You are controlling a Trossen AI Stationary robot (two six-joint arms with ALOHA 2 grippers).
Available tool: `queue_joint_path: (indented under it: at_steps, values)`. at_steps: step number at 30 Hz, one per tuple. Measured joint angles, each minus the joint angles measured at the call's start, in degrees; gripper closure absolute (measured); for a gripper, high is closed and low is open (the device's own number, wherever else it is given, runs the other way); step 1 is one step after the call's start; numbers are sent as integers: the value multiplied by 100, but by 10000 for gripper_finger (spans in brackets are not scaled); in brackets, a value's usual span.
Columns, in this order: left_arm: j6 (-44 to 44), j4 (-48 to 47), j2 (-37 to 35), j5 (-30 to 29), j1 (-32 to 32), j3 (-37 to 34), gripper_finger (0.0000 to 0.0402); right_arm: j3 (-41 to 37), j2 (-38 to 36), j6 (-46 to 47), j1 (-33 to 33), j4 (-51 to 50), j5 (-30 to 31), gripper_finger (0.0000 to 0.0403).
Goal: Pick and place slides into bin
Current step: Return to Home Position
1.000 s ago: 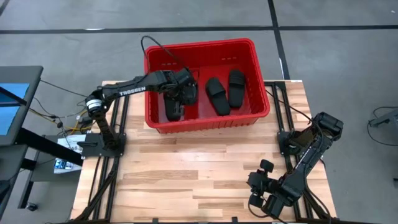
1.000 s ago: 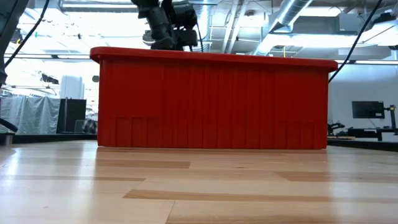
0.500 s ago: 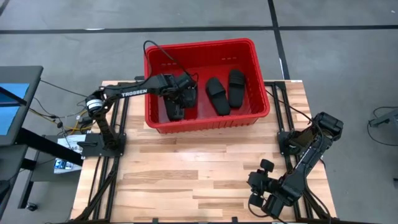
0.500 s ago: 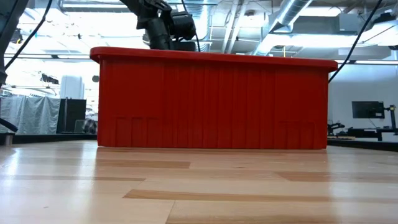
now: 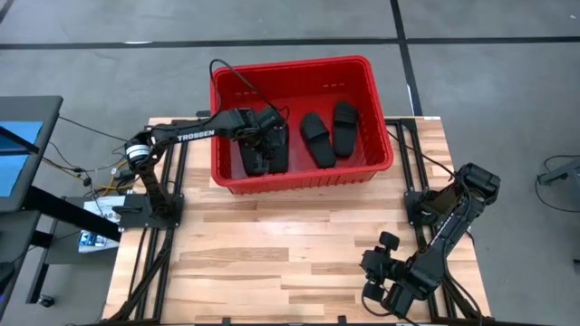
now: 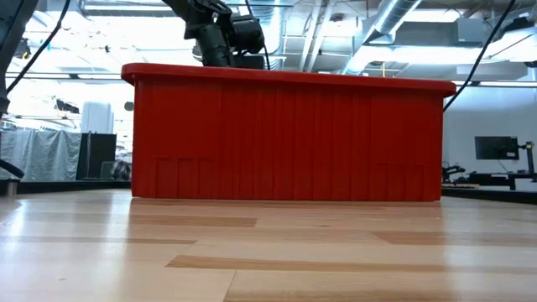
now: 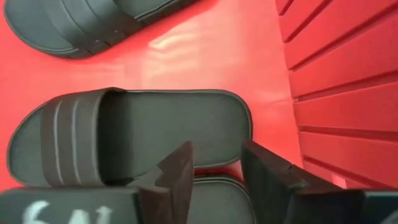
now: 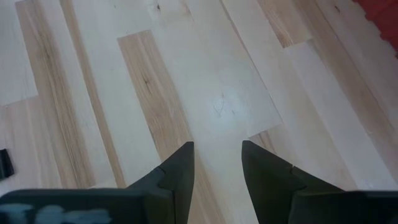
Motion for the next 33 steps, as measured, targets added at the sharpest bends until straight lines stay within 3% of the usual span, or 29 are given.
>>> queue_joint_path:
  at_steps: [9, 15, 21, 26, 33]
  values:
    - [-210, -157, 0, -68, 0, 21, 263, 0, 0, -3, 0, 0, 1, 278]
    - [-396, -1202, -2, -327, 0, 473, 263, 0, 0, -46, 0, -44, 6, 278]
    - [-433, -2442, -7, -266, -17, 1475, 262, 0, 0, -58, 0, -162, 73, 278]
    - [-564, -3106, -74, 177, -82, 2658, 262, 0, 0, -160, -2, -173, 357, 278]
    - [-1185, -2593, -765, 743, -323, 3927, 262, 0, -2, -248, -162, -229, 466, 278]
